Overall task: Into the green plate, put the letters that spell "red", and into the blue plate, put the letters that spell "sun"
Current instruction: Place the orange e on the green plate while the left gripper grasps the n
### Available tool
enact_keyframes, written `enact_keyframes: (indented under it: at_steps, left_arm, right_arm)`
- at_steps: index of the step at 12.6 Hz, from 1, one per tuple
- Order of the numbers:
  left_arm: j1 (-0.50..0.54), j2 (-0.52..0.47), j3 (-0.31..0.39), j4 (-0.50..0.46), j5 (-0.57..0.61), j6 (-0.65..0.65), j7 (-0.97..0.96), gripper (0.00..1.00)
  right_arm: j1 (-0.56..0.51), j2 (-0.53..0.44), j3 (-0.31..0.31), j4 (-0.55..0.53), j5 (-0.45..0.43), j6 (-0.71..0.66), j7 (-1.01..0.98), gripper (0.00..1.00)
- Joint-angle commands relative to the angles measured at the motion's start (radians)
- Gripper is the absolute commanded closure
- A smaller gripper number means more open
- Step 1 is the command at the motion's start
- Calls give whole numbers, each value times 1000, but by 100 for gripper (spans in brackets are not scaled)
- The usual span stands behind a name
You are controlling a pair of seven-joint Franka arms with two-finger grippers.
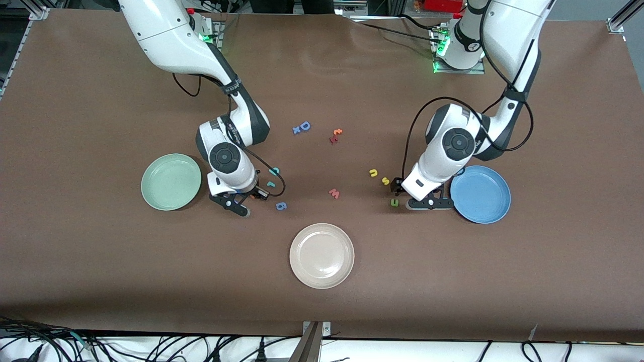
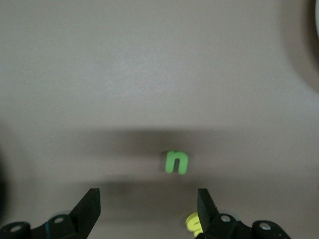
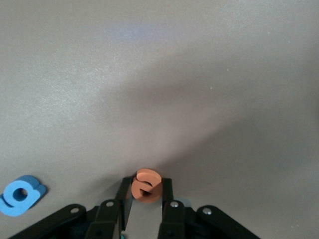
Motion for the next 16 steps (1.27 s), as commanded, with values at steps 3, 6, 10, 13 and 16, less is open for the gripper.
enact_keyframes:
  at_steps: [3, 6, 10, 13, 16]
  left_arm:
    - [-81, 97, 75, 44, 16, 123, -65, 16]
    - [-95, 104, 86, 46, 21, 125, -62, 17]
    - [-110, 134, 86, 44, 22, 125, -55, 23]
    - [-120, 155, 87, 46, 22, 127, -54, 25]
    - [-124, 158, 87, 44, 24, 125, -51, 27]
  right_arm:
    - [0, -52, -44, 17, -4, -67, -88, 87]
    - [-16, -112, -109, 3, 6, -180, -273, 87]
    - [-118, -196, -124, -99, 8, -193, -509, 87]
    - [-177, -254, -124, -214, 19, -185, -634, 87]
    - [-200, -276, -126, -313, 19, -141, -653, 87]
